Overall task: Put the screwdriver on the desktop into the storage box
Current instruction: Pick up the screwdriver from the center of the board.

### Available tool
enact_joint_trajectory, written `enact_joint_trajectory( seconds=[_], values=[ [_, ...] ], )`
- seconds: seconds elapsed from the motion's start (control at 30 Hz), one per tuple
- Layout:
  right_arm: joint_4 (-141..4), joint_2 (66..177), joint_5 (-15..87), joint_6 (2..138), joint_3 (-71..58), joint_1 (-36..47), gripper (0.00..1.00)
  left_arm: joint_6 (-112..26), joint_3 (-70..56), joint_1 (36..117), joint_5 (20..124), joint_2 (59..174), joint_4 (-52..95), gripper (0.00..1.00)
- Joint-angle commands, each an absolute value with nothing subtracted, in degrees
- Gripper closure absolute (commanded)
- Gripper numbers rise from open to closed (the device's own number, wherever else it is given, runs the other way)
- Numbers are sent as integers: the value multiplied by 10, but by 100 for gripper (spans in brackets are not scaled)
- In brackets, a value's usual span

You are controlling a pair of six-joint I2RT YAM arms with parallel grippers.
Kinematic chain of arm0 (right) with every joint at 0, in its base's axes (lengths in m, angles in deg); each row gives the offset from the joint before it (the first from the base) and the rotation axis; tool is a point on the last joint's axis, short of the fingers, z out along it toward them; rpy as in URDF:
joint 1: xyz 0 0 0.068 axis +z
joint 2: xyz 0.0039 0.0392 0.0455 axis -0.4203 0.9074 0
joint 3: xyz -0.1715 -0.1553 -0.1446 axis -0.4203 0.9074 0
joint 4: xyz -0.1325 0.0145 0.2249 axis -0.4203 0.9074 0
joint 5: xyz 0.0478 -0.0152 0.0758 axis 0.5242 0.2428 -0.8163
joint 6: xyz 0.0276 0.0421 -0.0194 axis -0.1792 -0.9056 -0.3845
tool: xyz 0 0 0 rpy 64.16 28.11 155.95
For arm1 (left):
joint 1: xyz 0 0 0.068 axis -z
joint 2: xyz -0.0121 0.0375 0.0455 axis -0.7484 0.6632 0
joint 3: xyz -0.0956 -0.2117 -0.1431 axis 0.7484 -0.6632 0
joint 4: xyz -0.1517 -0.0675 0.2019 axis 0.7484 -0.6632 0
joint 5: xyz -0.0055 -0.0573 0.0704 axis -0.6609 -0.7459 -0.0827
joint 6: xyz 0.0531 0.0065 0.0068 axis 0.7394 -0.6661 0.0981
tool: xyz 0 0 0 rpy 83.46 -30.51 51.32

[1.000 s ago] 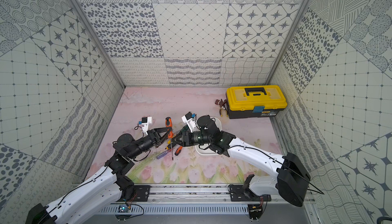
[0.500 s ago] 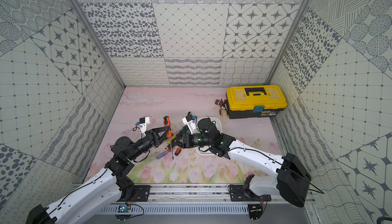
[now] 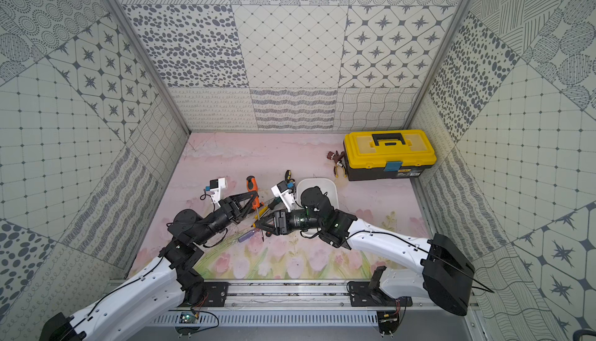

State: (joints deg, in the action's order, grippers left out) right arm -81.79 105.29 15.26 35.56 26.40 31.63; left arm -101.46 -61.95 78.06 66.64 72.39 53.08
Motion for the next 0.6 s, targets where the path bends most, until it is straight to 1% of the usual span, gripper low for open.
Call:
enact_joint_trajectory(
  seconds=[0.0, 0.1, 0.13, 0.17, 0.23, 0.27, 0.3, 0.33, 0.37, 0.43, 0.5, 0.57],
  values=[
    [-831, 1053, 153, 369, 240, 320, 71, -995, -618, 785, 670, 725, 582, 100],
    [-801, 1045, 174, 382, 238, 321, 92, -983, -615, 786, 672, 726, 559, 100],
    [-773, 1043, 189, 392, 230, 321, 97, -976, -609, 787, 675, 725, 533, 100],
    [-736, 1042, 205, 405, 219, 322, 100, -968, -601, 787, 677, 724, 504, 96],
    [-630, 1048, 262, 443, 183, 327, 100, -943, -577, 789, 678, 726, 440, 56],
    [-589, 1056, 288, 456, 165, 332, 100, -932, -565, 790, 677, 728, 414, 46],
    [-544, 1067, 315, 470, 146, 335, 100, -923, -553, 790, 674, 735, 392, 39],
    [-510, 1079, 340, 481, 131, 341, 100, -915, -541, 790, 669, 743, 376, 36],
    [-489, 1087, 360, 490, 120, 348, 100, -910, -532, 790, 665, 751, 364, 36],
    [-460, 1097, 407, 503, 104, 366, 100, -906, -519, 790, 661, 767, 352, 41],
    [-446, 1103, 434, 504, 95, 374, 100, -909, -516, 790, 660, 779, 352, 50],
    [-441, 1106, 448, 507, 91, 381, 100, -913, -515, 790, 660, 785, 355, 62]
  ],
)
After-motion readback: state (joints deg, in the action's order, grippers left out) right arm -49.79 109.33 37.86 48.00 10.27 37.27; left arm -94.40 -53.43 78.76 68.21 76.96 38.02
